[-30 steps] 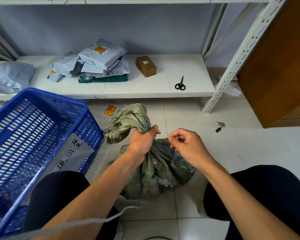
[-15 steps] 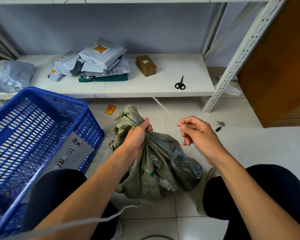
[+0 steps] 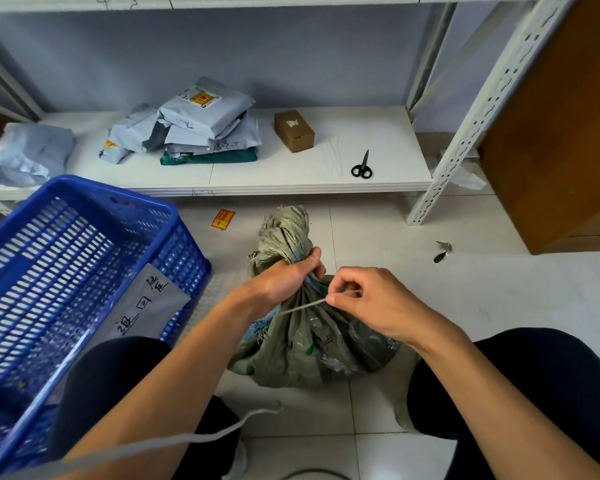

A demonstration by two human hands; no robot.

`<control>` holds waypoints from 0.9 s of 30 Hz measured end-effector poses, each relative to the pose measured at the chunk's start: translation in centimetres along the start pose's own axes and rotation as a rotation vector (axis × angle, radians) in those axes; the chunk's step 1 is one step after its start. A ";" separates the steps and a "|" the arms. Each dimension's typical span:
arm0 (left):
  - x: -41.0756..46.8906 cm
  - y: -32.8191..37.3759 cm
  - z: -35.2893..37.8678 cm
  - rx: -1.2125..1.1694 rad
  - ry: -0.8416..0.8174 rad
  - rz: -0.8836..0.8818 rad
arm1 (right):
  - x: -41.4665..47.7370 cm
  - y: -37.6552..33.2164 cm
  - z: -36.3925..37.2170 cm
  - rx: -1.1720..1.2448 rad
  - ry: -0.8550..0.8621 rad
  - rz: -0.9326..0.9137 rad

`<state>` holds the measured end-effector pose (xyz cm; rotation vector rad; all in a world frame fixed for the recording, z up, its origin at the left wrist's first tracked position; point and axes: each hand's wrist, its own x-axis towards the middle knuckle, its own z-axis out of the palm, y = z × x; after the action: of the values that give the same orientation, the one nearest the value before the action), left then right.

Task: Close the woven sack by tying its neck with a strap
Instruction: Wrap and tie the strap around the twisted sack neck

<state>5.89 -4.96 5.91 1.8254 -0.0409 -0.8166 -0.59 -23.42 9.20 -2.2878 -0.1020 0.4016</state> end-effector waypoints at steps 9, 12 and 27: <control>0.1 -0.1 1.2 -0.013 0.039 -0.108 | 1.3 0.3 3.1 -0.104 0.292 -0.097; -0.1 -0.1 1.6 -0.014 0.048 -0.087 | 1.4 0.3 3.5 -0.055 0.285 -0.097; -1.0 1.2 1.6 -0.052 -0.044 -0.030 | 0.7 -1.2 4.2 0.088 0.257 -0.156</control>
<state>4.64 -6.36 7.17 1.7630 -0.0209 -0.8712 -1.20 -19.50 7.20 -2.2053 -0.1291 0.0296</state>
